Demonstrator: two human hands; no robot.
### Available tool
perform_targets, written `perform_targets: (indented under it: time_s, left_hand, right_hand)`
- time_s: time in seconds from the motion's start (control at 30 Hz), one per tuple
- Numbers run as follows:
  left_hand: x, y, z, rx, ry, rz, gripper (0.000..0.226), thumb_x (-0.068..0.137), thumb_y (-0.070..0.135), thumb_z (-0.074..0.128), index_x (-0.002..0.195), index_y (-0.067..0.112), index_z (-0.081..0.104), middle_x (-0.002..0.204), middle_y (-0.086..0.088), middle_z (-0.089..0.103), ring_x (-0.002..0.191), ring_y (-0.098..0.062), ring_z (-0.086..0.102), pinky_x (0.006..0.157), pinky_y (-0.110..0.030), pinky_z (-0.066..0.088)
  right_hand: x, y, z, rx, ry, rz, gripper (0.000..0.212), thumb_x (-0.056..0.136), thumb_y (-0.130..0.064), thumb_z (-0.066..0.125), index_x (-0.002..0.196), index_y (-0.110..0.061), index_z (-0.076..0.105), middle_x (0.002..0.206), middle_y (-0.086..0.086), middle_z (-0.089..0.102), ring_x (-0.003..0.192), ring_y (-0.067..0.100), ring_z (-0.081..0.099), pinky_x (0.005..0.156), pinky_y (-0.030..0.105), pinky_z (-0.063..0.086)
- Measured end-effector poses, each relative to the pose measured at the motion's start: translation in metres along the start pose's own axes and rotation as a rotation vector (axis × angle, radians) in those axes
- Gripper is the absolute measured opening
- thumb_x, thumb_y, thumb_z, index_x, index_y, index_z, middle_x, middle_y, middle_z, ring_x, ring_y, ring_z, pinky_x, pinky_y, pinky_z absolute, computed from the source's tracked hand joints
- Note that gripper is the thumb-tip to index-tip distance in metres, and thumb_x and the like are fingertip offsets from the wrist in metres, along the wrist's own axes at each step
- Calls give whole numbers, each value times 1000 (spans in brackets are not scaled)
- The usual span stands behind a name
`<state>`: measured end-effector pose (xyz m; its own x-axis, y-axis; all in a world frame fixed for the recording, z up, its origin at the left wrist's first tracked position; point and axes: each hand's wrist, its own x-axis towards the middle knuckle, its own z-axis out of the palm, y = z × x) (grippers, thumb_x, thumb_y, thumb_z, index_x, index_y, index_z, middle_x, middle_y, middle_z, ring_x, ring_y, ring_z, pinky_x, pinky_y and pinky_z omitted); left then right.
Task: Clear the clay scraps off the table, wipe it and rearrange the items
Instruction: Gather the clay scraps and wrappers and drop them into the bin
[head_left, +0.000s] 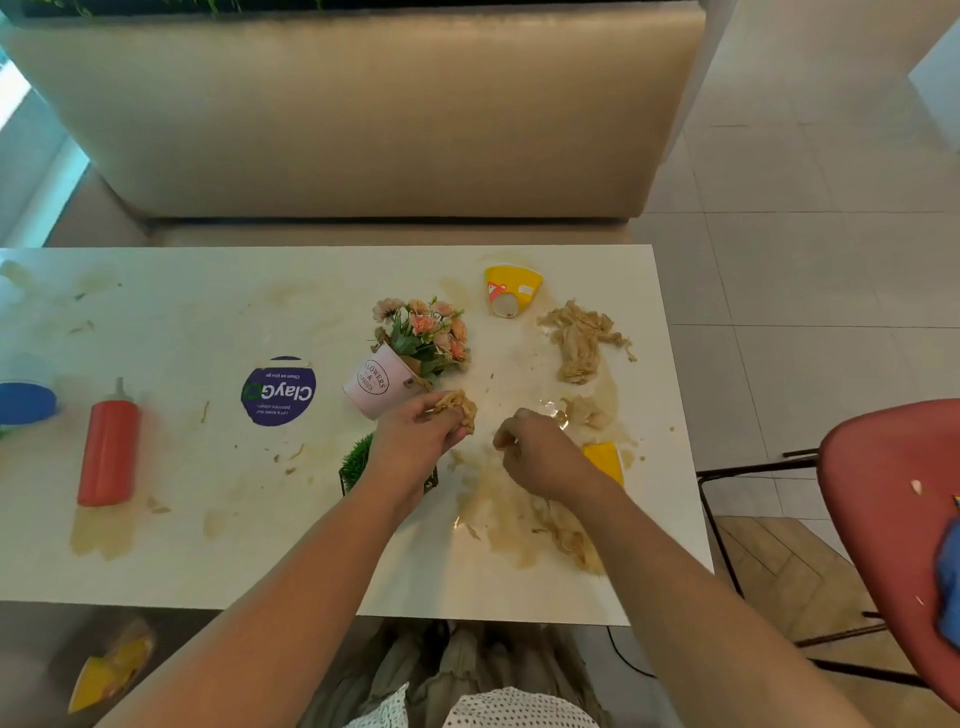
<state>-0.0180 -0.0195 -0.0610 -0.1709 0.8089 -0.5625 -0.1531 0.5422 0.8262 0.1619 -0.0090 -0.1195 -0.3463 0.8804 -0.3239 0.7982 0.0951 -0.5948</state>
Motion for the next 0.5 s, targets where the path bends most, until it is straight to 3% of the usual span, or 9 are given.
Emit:
perform_targets:
  time_s: [0.1, 0.17, 0.27, 0.4, 0.5]
  left_hand:
    - [-5, -5, 6, 6, -13, -32, 18, 97, 4, 67, 110, 14, 74, 103, -11, 78, 96, -23, 76, 88, -28, 60]
    - [-9, -9, 10, 19, -23, -48, 19, 97, 4, 67, 113, 11, 73, 103, -13, 78, 94, -22, 76, 86, -26, 60]
    - [-15, -15, 13, 42, -33, -70, 19, 96, 4, 68, 113, 11, 74, 102, -12, 78, 91, -19, 75, 81, -22, 59]
    - [-19, -23, 17, 86, -26, -75, 20, 96, 4, 69, 113, 11, 75, 99, -10, 78, 88, -19, 75, 86, -26, 60]
    - [-20, -25, 17, 92, -12, -71, 19, 96, 3, 68, 110, 14, 75, 99, -10, 78, 86, -17, 75, 87, -27, 60]
  right_hand:
    - [-20, 7, -8, -445, -201, -33, 45, 87, -18, 64, 131, -17, 56, 131, 8, 42, 121, 33, 41, 93, 43, 44]
    - [-33, 11, -3, -639, -227, -15, 49, 89, -22, 64, 136, -20, 50, 142, 9, 35, 131, 36, 34, 100, 48, 38]
    - [-38, 19, 6, -663, -188, -36, 38, 95, -12, 54, 133, -18, 51, 142, 12, 38, 125, 34, 41, 100, 47, 37]
    - [-29, 21, 7, -626, -102, -60, 28, 91, -3, 54, 117, -14, 58, 118, 8, 54, 110, 31, 54, 100, 45, 36]
    - [-19, 18, 7, -313, 88, 20, 20, 89, -3, 56, 102, -17, 62, 101, 3, 55, 96, 29, 58, 84, 37, 39]
